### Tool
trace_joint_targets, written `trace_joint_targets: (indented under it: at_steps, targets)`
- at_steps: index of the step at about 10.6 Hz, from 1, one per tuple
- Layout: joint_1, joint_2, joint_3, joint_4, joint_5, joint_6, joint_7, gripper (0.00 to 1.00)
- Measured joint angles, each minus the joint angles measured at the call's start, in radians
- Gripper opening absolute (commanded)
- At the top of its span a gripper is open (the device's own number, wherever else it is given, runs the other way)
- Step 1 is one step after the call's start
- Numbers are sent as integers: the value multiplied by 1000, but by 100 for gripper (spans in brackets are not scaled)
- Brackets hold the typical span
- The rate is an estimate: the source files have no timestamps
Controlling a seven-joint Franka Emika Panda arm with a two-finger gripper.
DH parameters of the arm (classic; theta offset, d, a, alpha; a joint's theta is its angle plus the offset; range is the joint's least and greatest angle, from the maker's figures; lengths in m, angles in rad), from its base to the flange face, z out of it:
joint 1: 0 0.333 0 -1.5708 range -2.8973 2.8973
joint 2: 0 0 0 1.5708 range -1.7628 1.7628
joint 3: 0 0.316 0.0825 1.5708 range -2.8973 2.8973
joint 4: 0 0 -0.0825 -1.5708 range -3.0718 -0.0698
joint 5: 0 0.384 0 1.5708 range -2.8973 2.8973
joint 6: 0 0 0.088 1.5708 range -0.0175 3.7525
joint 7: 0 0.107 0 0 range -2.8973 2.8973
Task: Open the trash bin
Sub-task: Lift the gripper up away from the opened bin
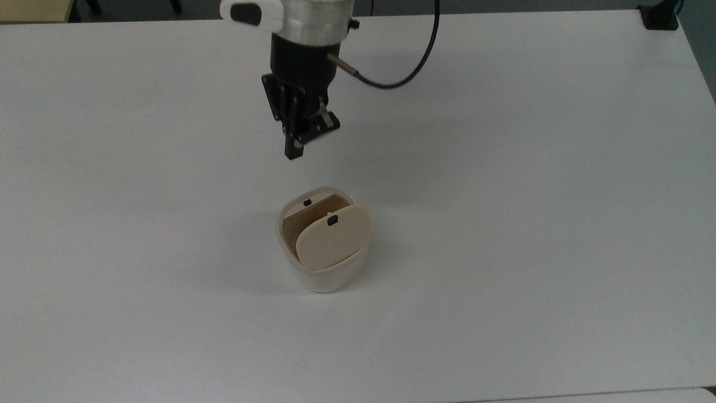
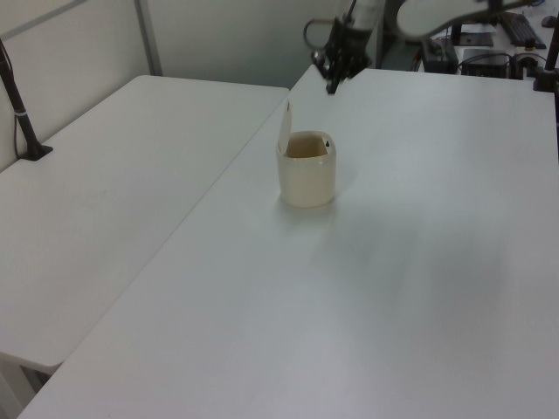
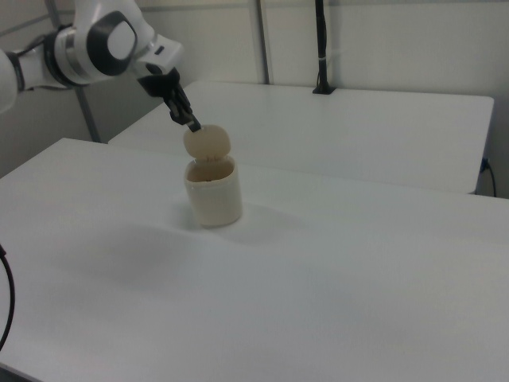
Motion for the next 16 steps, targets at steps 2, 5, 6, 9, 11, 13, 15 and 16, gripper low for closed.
trace_joint_targets:
  at_steps: [2, 5, 6, 9, 11, 13, 15, 16]
  targets:
    - [-3, -77, 0, -2, 31, -78, -34, 0]
    - [-55, -173, -2, -14, 157, -234, -251, 0]
    - [-85, -202, -3, -23, 194, -291, -349, 1]
    - [-121, -257, -3, -67, 224, -397, -661, 100]
    - [-118, -265, -3, -102, 224, -399, -826, 100]
    - [-115, -265, -2, -110, 224, -399, -947, 100]
    - [-112, -265, 1, -110, 224, -399, -1112, 100]
    - [-112, -265, 1, -111, 224, -407, -1151, 100]
